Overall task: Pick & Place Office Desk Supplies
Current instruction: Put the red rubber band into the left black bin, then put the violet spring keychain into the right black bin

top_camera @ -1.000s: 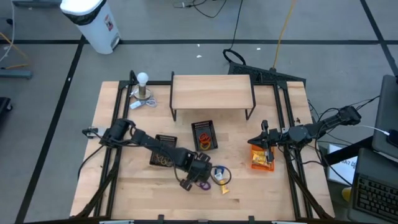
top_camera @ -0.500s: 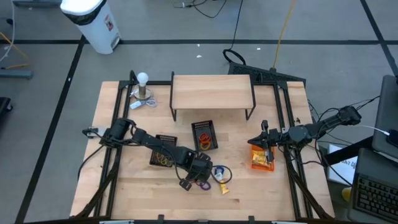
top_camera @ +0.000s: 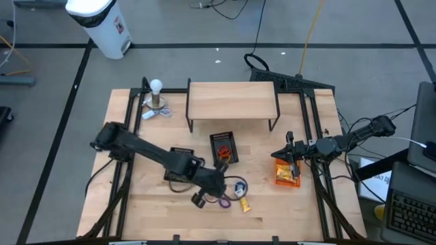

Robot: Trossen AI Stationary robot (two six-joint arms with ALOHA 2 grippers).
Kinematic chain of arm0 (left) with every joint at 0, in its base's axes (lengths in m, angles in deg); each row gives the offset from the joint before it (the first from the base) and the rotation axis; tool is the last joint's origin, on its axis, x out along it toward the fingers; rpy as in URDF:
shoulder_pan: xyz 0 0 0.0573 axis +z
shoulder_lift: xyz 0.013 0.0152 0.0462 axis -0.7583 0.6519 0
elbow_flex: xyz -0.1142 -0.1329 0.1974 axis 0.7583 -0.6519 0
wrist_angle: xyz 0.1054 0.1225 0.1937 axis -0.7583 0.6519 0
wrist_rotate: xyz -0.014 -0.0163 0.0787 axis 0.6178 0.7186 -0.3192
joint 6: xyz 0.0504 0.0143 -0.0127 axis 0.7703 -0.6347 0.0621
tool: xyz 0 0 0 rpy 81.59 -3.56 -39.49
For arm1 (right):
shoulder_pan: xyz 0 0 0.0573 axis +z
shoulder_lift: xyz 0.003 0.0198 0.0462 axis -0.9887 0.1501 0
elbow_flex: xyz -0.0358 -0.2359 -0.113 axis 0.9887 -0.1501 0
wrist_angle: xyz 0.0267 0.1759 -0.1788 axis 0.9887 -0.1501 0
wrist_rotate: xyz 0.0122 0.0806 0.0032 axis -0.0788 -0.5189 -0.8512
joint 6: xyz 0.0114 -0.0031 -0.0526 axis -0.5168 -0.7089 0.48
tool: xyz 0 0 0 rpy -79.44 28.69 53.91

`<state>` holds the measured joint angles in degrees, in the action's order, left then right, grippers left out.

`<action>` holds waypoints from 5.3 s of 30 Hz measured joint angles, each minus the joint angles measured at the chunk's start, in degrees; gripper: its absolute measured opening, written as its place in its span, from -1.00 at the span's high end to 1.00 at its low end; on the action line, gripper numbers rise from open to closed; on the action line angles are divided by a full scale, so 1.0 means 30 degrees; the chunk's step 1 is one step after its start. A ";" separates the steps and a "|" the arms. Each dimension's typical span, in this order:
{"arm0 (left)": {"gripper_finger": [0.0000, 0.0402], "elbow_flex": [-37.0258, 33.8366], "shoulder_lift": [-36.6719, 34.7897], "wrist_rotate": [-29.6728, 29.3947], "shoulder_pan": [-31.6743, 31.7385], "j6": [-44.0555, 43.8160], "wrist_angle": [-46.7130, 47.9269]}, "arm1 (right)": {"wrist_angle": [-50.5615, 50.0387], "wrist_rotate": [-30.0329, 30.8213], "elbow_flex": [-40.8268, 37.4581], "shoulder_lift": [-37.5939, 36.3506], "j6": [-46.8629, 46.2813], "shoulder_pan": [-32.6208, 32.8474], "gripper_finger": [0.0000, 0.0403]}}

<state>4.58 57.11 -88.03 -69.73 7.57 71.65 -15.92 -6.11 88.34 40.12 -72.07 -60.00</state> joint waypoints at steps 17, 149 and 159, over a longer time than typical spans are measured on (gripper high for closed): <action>1.00 -0.1372 -0.9208 -0.2205 -0.1499 -0.1846 0.2608 | 0.0523 -0.0494 0.0000 0.0072 -0.0356 0.0000 1.00; -0.73 -1.2083 -0.9269 0.1031 0.3433 -0.9270 0.3418 | 0.1274 -0.0503 -0.0007 0.0269 -0.0481 0.0000 1.00; -0.74 -1.1798 -0.8887 -0.1065 0.2389 -1.0517 0.4181 | 0.1216 -0.0515 -0.0004 0.0265 -0.0669 0.0000 1.00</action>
<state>-30.82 30.45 -91.23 -62.56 -23.98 84.19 -12.27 -7.65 88.32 40.91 -74.08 -60.00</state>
